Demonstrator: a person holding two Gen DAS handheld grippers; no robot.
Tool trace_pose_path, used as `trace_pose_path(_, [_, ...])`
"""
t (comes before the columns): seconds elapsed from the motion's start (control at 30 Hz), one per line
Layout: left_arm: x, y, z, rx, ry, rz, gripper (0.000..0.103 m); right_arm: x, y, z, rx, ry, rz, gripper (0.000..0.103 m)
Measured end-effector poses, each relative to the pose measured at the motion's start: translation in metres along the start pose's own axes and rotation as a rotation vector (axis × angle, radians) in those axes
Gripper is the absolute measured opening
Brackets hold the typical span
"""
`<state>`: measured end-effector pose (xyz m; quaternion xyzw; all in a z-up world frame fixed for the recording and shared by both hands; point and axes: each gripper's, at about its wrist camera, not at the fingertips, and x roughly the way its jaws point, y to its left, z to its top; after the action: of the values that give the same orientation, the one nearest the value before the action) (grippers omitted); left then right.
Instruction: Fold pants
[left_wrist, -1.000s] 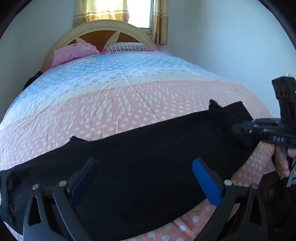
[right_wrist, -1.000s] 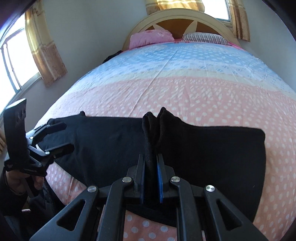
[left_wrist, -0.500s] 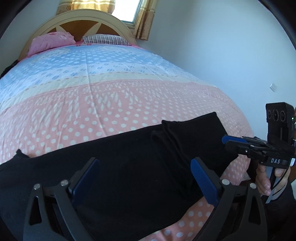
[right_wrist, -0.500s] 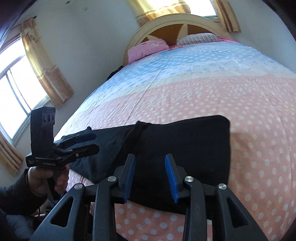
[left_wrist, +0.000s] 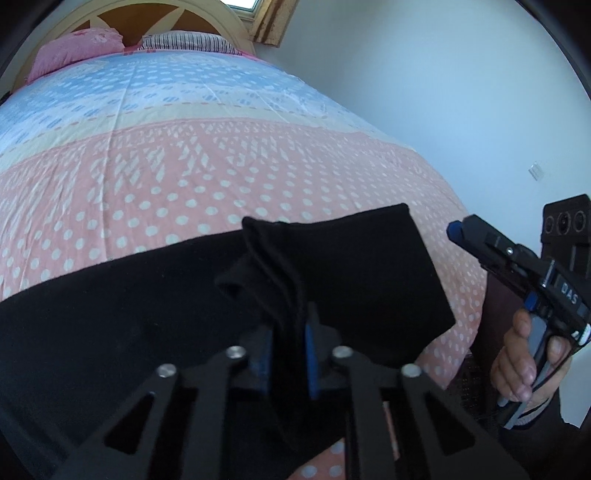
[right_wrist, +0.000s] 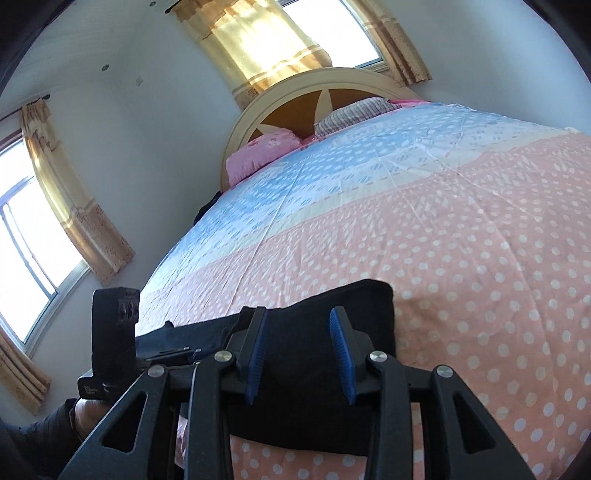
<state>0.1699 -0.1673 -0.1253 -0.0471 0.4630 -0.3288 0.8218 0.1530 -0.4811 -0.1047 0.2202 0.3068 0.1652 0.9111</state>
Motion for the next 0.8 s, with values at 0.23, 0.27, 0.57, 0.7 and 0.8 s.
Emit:
trace_pose_path(0.23, [-0.037, 0.005, 0.003, -0.019, -0.067, -0.03, 0.013, -0.01, -0.022, 0.003, 0.084, -0.067, -0.056, 0.047])
trace_pose_path(0.27, [-0.044, 0.008, 0.003, -0.028, -0.075, -0.03, 0.013, -0.01, -0.022, 0.002, 0.081, -0.067, -0.06, 0.047])
trace_pose_path(0.57, [-0.088, 0.055, -0.005, -0.135, -0.125, 0.005, 0.013, -0.007, 0.008, -0.007, -0.059, -0.06, -0.019, 0.047])
trace_pose_path(0.7, [-0.09, 0.076, -0.015, -0.178, -0.127, 0.036, 0.012, -0.004, 0.029, -0.014, -0.147, -0.039, 0.032, 0.047])
trace_pose_path(0.8, [-0.085, 0.089, -0.023, -0.206, -0.115, 0.052, 0.013, 0.002, 0.045, -0.023, -0.215, 0.005, 0.086, 0.047])
